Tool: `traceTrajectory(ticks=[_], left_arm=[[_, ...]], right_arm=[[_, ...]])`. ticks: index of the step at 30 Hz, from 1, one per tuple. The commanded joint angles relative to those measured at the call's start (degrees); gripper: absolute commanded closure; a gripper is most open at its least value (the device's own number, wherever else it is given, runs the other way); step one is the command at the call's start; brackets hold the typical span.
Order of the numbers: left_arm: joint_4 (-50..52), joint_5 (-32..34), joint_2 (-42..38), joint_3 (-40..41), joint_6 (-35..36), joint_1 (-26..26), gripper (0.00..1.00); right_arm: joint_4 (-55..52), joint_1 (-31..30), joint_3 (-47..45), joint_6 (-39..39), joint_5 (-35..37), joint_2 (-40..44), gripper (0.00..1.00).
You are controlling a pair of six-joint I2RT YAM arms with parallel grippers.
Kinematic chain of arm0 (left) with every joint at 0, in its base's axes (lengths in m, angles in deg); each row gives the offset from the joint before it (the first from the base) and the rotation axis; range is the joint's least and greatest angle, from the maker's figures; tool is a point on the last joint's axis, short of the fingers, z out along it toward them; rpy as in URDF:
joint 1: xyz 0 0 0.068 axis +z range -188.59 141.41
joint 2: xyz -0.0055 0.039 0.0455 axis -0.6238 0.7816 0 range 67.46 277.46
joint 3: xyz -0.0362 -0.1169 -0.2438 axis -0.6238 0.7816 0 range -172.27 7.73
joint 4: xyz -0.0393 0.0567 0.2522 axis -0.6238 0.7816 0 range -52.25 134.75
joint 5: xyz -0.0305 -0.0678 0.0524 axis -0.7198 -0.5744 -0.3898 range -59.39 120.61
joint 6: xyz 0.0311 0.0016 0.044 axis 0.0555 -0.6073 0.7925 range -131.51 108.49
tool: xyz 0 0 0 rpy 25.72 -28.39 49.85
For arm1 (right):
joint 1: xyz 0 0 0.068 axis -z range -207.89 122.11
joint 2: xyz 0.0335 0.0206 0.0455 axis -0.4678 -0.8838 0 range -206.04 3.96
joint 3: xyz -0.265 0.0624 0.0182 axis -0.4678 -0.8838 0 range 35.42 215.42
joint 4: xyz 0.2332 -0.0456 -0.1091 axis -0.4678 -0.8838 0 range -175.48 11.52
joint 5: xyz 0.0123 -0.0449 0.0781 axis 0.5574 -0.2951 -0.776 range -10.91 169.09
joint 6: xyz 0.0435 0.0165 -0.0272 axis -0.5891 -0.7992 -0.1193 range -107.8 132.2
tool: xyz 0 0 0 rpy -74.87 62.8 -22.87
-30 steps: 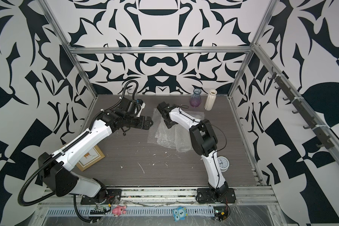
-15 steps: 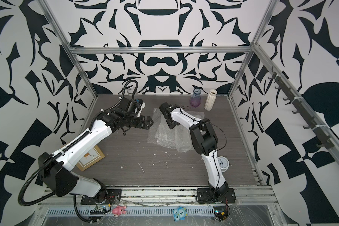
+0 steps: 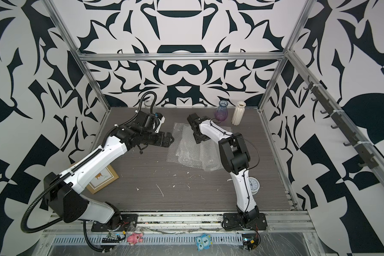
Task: Unwrap the vase from the bubble wrap
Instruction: Adjust the bubble wrap on the bubble wrap.
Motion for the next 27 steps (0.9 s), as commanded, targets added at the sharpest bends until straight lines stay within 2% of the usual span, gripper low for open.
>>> traceTrajectory(ticks=[1,4,7,9,11,15,27], left_arm=[[0.0,-0.8,-1.0,0.5,0.5,0.5,0.00],[0.0,-0.7,-0.8,0.5,0.5,0.6,0.01],[-0.1,-1.0,-0.8,0.5,0.5,0.8,0.01],[-0.1,-1.0,-0.7,0.5,0.4,0.8,0.01],[0.0,-1.0,-0.7,0.5,0.5,0.9,0.01],[-0.1,-1.2,-0.6,0.4,0.5,1.0,0.00],[-0.2,-2.2,-0.9,0.6,0.2,1.3,0.01]], right_arm=[[0.9,1.3,-0.4,1.0,-2.5,-0.1,0.23],[0.1,1.6,0.1,1.6,-2.5,-0.7,0.19],[0.2,1.9,0.2,1.9,-3.0,-1.2,0.20],[0.2,2.1,0.5,1.9,-3.4,-1.6,0.26],[-0.3,2.1,0.8,1.7,-3.5,-1.3,0.39],[2.5,2.3,-1.8,1.3,-6.0,2.7,0.48],[6.8,2.3,-10.9,-1.6,-15.4,16.9,0.53]])
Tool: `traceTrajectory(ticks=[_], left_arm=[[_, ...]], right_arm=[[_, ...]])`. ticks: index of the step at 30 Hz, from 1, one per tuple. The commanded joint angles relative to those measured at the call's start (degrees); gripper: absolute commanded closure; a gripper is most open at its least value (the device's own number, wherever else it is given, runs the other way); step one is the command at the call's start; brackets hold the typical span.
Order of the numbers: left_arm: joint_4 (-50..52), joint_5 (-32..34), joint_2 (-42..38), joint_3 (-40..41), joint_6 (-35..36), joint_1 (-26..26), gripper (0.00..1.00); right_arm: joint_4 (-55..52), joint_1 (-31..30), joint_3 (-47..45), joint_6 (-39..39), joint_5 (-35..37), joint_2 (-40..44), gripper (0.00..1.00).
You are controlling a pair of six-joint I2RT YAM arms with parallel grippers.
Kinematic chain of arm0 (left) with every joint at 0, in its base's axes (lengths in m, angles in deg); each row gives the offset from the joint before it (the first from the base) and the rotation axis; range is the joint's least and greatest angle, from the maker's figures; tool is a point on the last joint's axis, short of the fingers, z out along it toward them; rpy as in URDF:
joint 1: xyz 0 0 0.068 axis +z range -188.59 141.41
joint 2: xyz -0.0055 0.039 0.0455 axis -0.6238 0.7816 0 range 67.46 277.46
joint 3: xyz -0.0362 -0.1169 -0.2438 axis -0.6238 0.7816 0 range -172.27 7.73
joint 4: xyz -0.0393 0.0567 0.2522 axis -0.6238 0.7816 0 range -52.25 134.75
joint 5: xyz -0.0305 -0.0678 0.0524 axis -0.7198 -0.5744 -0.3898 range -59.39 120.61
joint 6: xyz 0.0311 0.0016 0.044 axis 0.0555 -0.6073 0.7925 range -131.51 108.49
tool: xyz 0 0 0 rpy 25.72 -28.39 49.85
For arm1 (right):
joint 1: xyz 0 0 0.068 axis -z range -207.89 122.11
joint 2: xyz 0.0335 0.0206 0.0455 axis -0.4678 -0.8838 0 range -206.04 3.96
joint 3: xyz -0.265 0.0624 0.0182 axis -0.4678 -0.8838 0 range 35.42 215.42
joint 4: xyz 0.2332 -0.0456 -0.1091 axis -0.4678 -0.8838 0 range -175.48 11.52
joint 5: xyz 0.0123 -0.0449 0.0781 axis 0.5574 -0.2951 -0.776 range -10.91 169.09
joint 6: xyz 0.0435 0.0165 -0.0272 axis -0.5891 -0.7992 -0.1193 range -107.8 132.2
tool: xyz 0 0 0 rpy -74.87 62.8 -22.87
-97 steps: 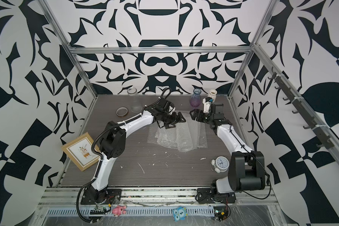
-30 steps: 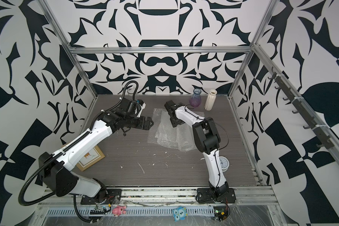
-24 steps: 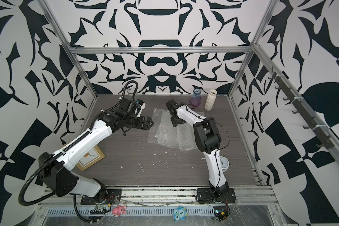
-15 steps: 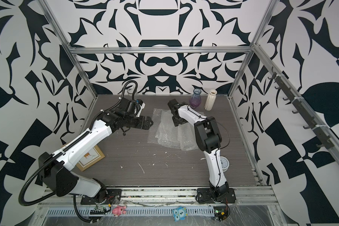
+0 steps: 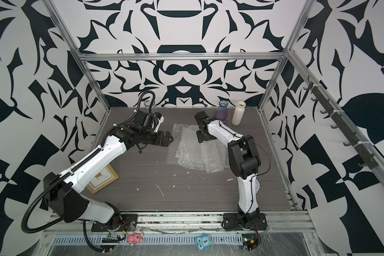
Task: Unwrap the vase from the bubble wrap
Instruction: Adjust the bubble wrap on the bubble wrap.
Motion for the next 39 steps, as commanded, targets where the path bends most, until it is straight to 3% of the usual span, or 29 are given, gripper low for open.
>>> traceTrajectory(ticks=[1,14,22,30,39], left_arm=[[-0.2,-1.0,-0.9,0.5,0.2,0.2,0.01],[-0.5,-2.1,-1.0,0.7,-0.3,0.2,0.01],[-0.6,-2.6,-0.6,0.9,-0.5,0.3,0.01],[-0.7,-3.1,-0.8,0.9,-0.6,0.3,0.01],[-1.0,-3.4,-0.7,1.1,-0.8,0.2,0.01]], right_arm=[[1.8,-0.2,-1.9,-1.9,-4.2,6.9,0.54],[9.6,-0.3,-17.5,-5.5,-11.3,25.5,0.58],[10.5,-0.3,-20.1,-8.3,-17.4,31.1,0.60],[12.1,-0.3,-17.3,-12.6,-24.4,29.6,0.59],[21.5,-0.5,-14.1,-21.0,-32.1,18.3,0.58]])
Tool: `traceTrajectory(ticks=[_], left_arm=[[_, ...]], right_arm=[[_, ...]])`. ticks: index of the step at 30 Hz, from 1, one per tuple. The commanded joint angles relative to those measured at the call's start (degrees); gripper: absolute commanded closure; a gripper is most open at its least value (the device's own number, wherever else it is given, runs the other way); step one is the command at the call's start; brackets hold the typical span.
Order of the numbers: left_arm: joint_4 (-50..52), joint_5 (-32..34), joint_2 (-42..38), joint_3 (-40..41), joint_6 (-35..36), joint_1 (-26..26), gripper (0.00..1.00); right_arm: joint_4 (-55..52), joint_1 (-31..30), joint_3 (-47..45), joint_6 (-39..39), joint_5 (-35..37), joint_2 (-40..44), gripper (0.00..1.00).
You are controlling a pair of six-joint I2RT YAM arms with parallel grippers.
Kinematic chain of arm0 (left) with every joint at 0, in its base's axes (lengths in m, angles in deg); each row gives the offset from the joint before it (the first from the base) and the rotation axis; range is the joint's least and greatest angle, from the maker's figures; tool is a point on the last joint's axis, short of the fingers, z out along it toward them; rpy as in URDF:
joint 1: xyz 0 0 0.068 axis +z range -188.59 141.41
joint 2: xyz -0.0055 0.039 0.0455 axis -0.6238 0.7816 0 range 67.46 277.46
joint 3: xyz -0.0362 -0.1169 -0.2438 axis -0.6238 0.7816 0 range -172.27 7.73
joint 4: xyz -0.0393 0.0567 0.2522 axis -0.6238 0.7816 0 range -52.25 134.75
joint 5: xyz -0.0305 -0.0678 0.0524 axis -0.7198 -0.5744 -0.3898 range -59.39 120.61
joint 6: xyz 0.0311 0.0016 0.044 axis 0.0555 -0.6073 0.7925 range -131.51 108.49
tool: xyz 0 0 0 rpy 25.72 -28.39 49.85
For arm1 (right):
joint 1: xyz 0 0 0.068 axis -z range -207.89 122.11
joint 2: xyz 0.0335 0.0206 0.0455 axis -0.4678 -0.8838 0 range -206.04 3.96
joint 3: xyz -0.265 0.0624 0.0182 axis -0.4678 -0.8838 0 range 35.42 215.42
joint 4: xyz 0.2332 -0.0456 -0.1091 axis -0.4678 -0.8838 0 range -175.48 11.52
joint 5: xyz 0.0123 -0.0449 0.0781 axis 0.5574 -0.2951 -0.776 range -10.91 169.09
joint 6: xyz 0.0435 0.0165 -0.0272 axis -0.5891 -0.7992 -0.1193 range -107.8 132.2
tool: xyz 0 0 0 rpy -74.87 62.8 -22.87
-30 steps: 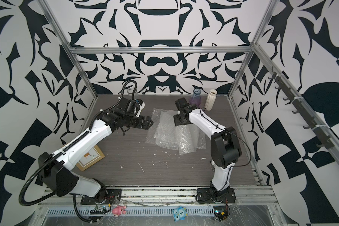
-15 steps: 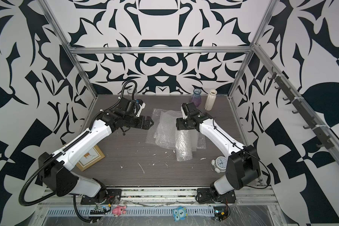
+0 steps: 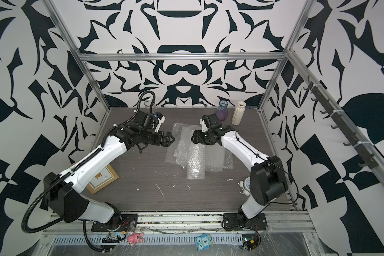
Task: Unwrap the vase from the bubble wrap
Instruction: Adjust the bubble wrap on the bubble wrap.
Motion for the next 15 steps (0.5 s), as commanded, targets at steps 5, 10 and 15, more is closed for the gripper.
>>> traceTrajectory(ticks=[5,10,15], left_arm=[[0.1,-1.2,-0.6,0.6,-0.3,0.3,0.00],[0.0,-1.9,-0.2,0.7,-0.5,0.2,0.01],[0.0,-2.4,0.1,0.7,-0.6,0.3,0.01]], right_arm=[[9.4,-0.2,8.3,-7.5,-7.5,-9.4,0.57],[7.9,2.1,13.8,-7.6,-9.4,-16.8,0.56],[7.5,5.3,16.4,-7.3,-11.2,-22.1,0.39]])
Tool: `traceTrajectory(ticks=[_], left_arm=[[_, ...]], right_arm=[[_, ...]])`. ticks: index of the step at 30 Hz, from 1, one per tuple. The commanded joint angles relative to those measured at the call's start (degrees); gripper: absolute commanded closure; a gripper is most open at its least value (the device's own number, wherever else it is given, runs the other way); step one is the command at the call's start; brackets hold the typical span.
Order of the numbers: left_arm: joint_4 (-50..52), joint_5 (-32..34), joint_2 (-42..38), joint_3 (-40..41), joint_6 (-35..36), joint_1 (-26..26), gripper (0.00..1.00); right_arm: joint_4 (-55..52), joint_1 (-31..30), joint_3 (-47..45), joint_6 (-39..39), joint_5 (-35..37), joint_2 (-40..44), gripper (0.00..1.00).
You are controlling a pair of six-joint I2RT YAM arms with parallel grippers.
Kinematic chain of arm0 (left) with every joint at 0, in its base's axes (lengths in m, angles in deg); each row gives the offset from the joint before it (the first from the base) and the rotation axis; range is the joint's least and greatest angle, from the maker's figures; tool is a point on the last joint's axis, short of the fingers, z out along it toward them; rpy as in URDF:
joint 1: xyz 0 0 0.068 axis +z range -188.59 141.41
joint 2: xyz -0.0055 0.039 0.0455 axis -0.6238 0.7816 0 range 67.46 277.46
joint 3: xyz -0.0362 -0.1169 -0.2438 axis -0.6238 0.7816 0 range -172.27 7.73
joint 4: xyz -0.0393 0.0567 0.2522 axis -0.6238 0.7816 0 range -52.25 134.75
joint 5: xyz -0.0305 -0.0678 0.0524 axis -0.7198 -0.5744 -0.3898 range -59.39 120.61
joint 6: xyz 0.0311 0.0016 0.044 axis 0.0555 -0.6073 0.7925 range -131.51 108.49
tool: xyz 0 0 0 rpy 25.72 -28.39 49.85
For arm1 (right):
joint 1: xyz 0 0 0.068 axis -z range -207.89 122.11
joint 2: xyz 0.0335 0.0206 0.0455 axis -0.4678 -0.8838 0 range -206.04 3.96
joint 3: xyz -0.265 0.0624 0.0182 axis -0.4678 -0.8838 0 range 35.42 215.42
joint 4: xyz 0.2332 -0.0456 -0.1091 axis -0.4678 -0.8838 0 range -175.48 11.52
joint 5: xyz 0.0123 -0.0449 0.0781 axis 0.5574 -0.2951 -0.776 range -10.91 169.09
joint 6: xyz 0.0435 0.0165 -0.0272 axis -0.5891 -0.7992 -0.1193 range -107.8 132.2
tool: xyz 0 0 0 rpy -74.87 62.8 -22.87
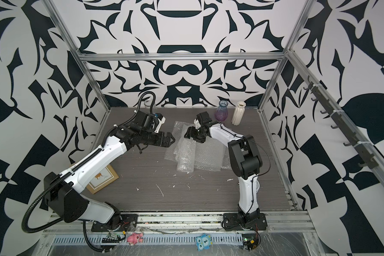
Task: Unwrap the vase from the bubble wrap
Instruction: Adjust the bubble wrap on the bubble wrap.
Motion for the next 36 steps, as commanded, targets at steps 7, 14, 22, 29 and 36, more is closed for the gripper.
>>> traceTrajectory(ticks=[7,14,22,29,36], left_arm=[[0.0,-1.2,0.9,0.4,-0.5,0.3,0.01],[0.2,-0.8,1.3,0.2,-0.4,0.4,0.01],[0.1,-0.9,1.4,0.2,-0.7,1.1,0.01],[0.2,0.7,0.9,0.4,-1.1,2.2,0.01],[0.1,0.9,1.0,0.5,-1.2,2.5,0.01]], right_arm=[[-2.9,2.8,4.7,4.2,4.6,2.2,0.13],[-9.5,2.7,2.7,9.2,17.7,9.4,0.12],[-11.7,-5.5,-0.3,11.3,29.0,16.1,0.17],[-15.2,-14.2,1.0,11.0,39.4,12.6,0.19],[-16.3,-17.0,0.3,10.9,40.8,8.1,0.19]])
